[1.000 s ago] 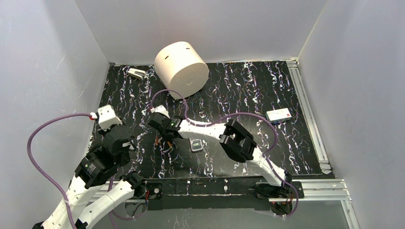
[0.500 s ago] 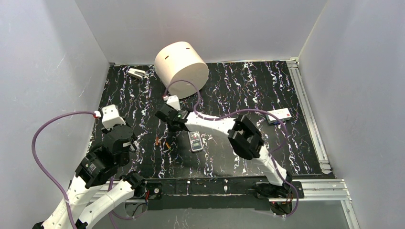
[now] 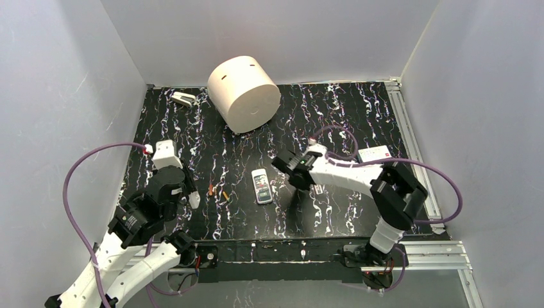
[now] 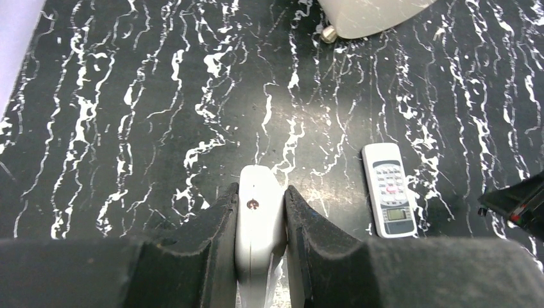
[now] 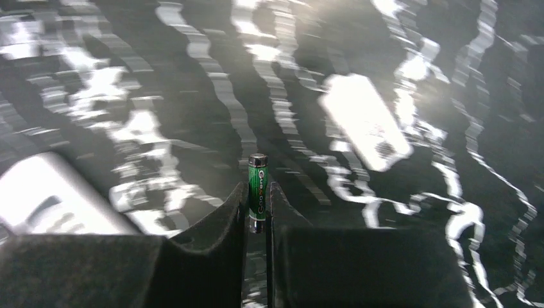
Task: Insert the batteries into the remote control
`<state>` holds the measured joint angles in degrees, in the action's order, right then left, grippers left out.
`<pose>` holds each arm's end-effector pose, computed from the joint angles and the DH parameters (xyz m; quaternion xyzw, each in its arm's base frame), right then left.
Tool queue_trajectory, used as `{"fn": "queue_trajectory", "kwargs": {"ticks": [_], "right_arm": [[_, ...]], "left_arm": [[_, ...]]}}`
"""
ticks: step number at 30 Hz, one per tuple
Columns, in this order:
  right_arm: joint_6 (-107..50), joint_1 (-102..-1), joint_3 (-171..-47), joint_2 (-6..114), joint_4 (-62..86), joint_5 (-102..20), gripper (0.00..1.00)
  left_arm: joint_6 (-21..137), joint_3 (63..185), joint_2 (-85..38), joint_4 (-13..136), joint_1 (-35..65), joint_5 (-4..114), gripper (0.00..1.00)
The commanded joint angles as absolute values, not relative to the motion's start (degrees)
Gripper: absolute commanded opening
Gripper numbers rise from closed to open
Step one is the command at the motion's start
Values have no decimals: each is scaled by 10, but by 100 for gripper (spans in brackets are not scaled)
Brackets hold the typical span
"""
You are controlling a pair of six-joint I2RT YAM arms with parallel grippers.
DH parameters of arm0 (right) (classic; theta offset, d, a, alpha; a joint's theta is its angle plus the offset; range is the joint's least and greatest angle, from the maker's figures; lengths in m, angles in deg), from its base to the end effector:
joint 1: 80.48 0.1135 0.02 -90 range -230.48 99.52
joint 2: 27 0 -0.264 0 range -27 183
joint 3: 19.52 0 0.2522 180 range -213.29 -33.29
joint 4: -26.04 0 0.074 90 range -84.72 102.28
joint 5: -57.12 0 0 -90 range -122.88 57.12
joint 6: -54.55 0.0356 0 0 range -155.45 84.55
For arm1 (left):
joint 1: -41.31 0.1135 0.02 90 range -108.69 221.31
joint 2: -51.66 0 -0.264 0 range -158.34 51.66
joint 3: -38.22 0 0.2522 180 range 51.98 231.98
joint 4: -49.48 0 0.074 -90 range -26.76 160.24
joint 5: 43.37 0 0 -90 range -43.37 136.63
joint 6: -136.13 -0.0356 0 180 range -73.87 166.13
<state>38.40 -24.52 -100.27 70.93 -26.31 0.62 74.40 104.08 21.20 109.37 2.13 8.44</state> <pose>0.2030 0.2655 0.2033 0.1971 0.9229 0.0338 0.3290 0.0843 -0.0403 0.3512 -0.1006 0.8079 -0.0550 0.5780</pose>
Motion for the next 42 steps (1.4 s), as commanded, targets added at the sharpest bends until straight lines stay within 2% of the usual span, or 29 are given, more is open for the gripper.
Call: {"fn": "queue_trajectory", "kwargs": {"ticks": [1,5,9,16,22,24,27,29,32,35,38,42], "right_arm": [[573,-262,-917,655,-296,9,15],[622,-273,-900,640,-312,4,15],[644,-280,-877,641,-289,-29,24],[653,-284,-867,662,-275,-66,30],[616,-285,-916,652,-310,-35,39],[577,-285,-939,634,-323,-5,45],[427,-291,-971,608,-320,2,48],[245,-298,-973,592,-277,-19,49],[-64,-307,-976,589,-208,-127,51],[-294,-306,-990,607,-256,-248,51],[-422,-306,-992,629,-273,-263,50],[-517,-305,-1007,669,-297,-277,49]], "left_arm": [[744,1036,206,1073,21,113,0],[744,1030,210,1066,21,115,0],[742,1026,209,1061,21,116,0],[741,1023,204,1060,21,117,0],[740,1023,199,1057,21,115,0],[736,1025,194,1053,21,114,0],[728,1035,187,1055,21,112,0],[718,1042,185,1053,21,112,0],[709,1048,181,1050,21,106,0],[709,1058,165,1053,21,102,0],[711,1071,150,1062,21,94,0],[709,1099,135,1078,22,54,0]]}}
